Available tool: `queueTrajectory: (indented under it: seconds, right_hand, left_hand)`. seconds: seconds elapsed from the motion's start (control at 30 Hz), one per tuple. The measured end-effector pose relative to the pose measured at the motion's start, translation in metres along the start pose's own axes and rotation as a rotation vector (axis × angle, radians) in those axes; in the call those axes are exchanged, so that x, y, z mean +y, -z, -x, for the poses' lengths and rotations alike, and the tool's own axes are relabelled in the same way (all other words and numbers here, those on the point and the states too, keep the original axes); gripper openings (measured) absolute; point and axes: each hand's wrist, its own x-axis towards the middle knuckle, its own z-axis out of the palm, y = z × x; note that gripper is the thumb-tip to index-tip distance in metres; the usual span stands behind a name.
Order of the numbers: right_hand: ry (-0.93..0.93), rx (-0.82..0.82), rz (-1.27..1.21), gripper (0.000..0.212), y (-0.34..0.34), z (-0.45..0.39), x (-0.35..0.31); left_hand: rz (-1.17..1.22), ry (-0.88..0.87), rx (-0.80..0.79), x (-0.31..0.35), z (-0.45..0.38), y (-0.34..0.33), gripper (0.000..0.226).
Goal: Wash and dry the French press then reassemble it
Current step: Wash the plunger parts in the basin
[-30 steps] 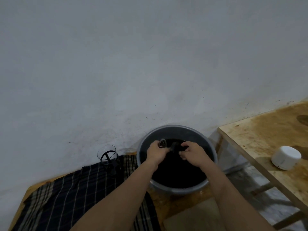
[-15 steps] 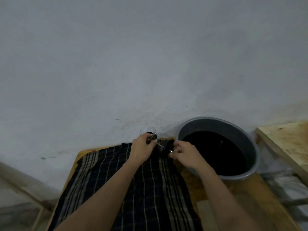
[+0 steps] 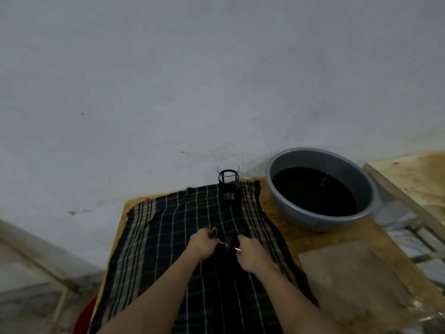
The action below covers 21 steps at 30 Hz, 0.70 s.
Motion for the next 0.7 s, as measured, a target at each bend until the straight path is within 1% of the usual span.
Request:
queueTrajectory:
  seconds: [0.13,0.3,0.4,0.47,0.5,0.57,0.6,0.67,0.7]
  right_hand:
    - [0.007,0.029,0.068,0.028,0.000,0.004,-0.004]
    - [-0.011,0.022,0.088,0.033,0.006,0.003,-0.008]
    - [-0.038,-0.046,0.082,0.048,0.014,0.001,-0.008]
    - [-0.065,-0.100,0.039,0.059,0.026,-0.003,-0.006]
    - [-0.071,-0.096,-0.001,0.060,0.034,-0.006,-0.007]
    - [-0.039,-0.039,-0.119,0.053,0.055,-0.014,-0.009]
    - [-0.023,0.001,-0.188,0.048,0.066,-0.022,-0.010]
    - [-0.006,0.090,-0.292,0.041,0.082,-0.036,-0.016]
    - [0.000,0.136,-0.310,0.039,0.086,-0.046,-0.019]
  left_hand:
    - [0.000,-0.014,-0.004,-0.002,0.005,0.001,0.028]
    - [-0.004,-0.012,-0.033,-0.001,0.004,0.007,0.029]
    - [-0.005,-0.042,-0.037,0.002,0.002,0.018,0.026]
    - [0.023,-0.099,0.023,0.007,0.001,0.027,0.023]
    - [0.043,-0.132,0.081,0.012,-0.001,0.032,0.023]
    - [0.109,-0.190,0.196,0.022,-0.007,0.037,0.033]
    - [0.152,-0.221,0.230,0.030,-0.013,0.037,0.034]
    - [0.230,-0.252,0.241,0.046,-0.024,0.035,0.031]
    - [0.287,-0.238,0.220,0.054,-0.029,0.033,0.029]
